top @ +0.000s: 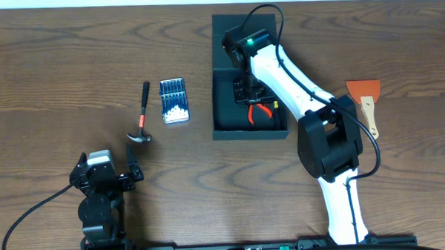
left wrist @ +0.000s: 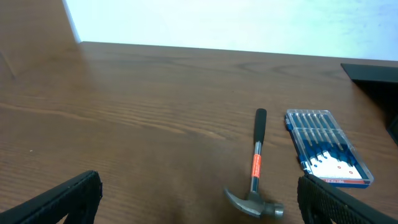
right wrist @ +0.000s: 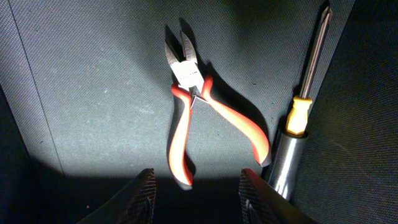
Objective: Pack container
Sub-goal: 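Release the pliers in the box and withdraw the right gripper, then move the right gripper over the orange scraper and descend, then grasp the scraper's wooden handle with the right gripper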
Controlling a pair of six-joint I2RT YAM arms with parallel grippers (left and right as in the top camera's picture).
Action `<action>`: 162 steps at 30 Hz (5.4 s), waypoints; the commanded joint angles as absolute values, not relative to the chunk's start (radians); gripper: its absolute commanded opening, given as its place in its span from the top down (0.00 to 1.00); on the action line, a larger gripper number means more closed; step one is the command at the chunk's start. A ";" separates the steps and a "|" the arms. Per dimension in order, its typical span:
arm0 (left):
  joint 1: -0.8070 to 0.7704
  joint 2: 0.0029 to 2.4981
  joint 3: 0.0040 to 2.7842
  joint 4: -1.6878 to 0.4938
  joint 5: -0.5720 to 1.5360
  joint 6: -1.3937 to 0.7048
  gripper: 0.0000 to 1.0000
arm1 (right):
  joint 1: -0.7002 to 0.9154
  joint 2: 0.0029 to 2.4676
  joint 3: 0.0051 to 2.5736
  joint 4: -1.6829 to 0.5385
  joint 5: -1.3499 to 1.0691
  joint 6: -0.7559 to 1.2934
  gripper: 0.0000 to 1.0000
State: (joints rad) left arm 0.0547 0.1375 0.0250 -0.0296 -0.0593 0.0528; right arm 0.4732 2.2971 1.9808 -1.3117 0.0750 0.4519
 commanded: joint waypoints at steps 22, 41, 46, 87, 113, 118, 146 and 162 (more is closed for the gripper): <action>0.051 0.135 0.005 -0.067 -0.083 0.059 0.01 | 0.185 2.189 2.559 -1.699 0.123 0.175 0.38; 0.051 0.135 0.005 -0.067 -0.082 0.059 0.01 | -0.228 2.170 2.557 -1.666 -0.180 -0.241 0.24; 0.051 0.135 0.005 -0.067 -0.082 0.059 0.02 | -0.339 2.167 2.557 -1.649 -0.366 -0.309 0.24; 0.051 0.135 0.005 -0.067 -0.083 0.059 0.02 | -0.405 1.904 2.241 -1.650 -0.186 -0.234 0.07; 0.051 0.135 0.005 -0.067 -0.082 0.059 0.01 | -0.406 1.904 1.477 -1.098 0.027 -0.267 0.13; 0.051 0.135 0.005 -0.067 -0.082 0.059 0.01 | -0.406 1.910 1.476 -1.082 0.025 -0.271 0.13; 0.051 0.135 0.005 -0.067 -0.082 0.059 0.01 | -0.394 2.102 1.476 -1.009 -0.072 -0.390 0.19; 0.051 0.135 0.005 -0.067 -0.082 0.059 0.01 | -0.393 2.123 1.475 -0.955 -0.071 -0.400 0.19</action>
